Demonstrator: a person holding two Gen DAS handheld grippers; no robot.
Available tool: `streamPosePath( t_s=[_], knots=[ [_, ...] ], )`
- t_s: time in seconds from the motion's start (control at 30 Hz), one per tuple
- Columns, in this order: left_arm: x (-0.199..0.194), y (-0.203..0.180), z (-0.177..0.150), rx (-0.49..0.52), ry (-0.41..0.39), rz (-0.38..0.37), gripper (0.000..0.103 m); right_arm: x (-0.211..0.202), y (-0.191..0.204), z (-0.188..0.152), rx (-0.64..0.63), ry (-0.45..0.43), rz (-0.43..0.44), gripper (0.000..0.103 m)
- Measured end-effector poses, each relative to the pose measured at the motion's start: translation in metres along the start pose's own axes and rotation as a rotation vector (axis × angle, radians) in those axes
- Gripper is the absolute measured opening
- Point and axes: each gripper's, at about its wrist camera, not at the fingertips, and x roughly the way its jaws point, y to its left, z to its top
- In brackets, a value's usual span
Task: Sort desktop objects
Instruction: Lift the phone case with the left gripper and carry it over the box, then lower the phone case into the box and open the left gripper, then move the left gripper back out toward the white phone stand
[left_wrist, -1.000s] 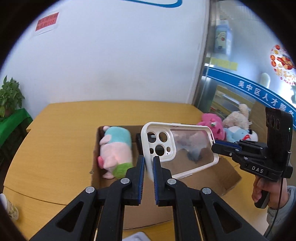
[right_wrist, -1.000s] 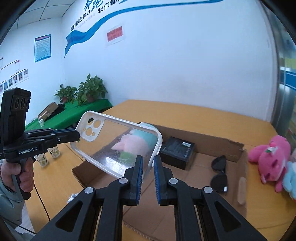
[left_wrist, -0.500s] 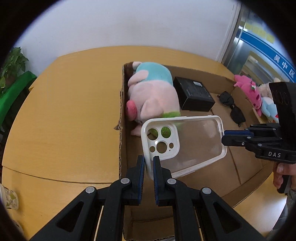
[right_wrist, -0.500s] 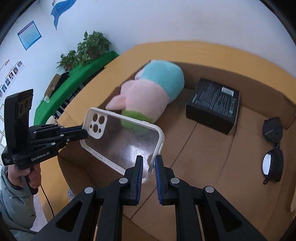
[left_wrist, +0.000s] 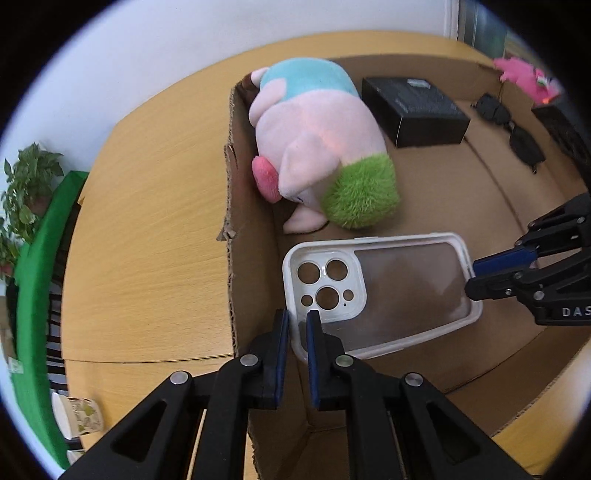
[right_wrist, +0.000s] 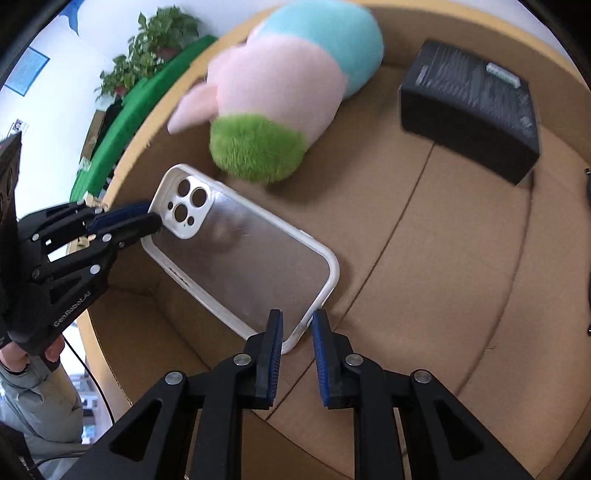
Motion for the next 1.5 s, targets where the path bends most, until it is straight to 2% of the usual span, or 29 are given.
streamPosePath(
  t_s=[0.13,0.2,0.3,0.37,0.47,0.5,0.53,0.57,0.6,0.63,0.7,0.83,0.9,1.07,1.23,1.5],
  knots=[
    [0.01,-0.007,0.005,0.017,0.039,0.053,0.009,0.002,0.002,0.002,-0.009,0.015,0.0,0.025],
    [0.013,-0.007,0.004,0.018,0.049,0.053,0.009,0.002,0.001,-0.001,-0.001,-0.001,0.007,0.031],
    [0.01,-0.007,0.002,0.014,0.039,0.014,0.01,-0.003,-0.001,-0.007,0.004,-0.028,0.017,0.042],
    [0.003,-0.004,-0.001,0.004,0.011,0.003,0.017,-0.014,0.002,-0.011,-0.007,-0.083,0.001,0.05],
    [-0.016,0.001,-0.01,-0.021,-0.066,-0.029,0.031,-0.046,0.012,-0.028,-0.051,-0.219,-0.007,0.058],
    [-0.026,0.003,-0.016,-0.031,-0.111,-0.033,0.042,-0.059,0.017,-0.038,-0.068,-0.275,-0.017,0.066],
    [-0.035,0.005,-0.022,-0.039,-0.152,-0.042,0.047,-0.073,0.022,-0.051,-0.088,-0.333,-0.046,0.076],
    [-0.04,0.006,-0.024,-0.044,-0.179,-0.063,0.052,-0.082,0.026,-0.06,-0.102,-0.371,-0.075,0.081],
    [-0.046,0.006,-0.028,-0.056,-0.208,-0.078,0.063,-0.092,0.031,-0.073,-0.123,-0.418,-0.13,0.089],
    [-0.052,0.005,-0.032,-0.069,-0.237,-0.084,0.068,-0.1,0.034,-0.086,-0.138,-0.452,-0.183,0.092],
    [-0.058,0.001,-0.04,-0.091,-0.256,-0.11,0.068,-0.106,0.041,-0.11,-0.169,-0.511,-0.271,0.092],
    [-0.049,0.006,-0.056,-0.184,-0.212,-0.231,0.068,-0.107,0.034,-0.148,-0.158,-0.568,-0.38,0.09],
    [-0.048,0.003,-0.066,-0.191,-0.217,-0.231,0.068,-0.103,0.029,-0.161,-0.148,-0.576,-0.427,0.09],
    [-0.051,-0.001,-0.072,-0.203,-0.233,-0.234,0.068,-0.093,0.019,-0.176,-0.104,-0.626,-0.381,0.092],
    [-0.052,-0.003,-0.072,-0.214,-0.224,-0.231,0.068,-0.083,0.013,-0.178,-0.097,-0.57,-0.421,0.092],
    [-0.059,-0.002,-0.075,-0.235,-0.27,-0.217,0.069,-0.107,0.015,-0.186,-0.083,-0.649,-0.446,0.092]
  ],
)
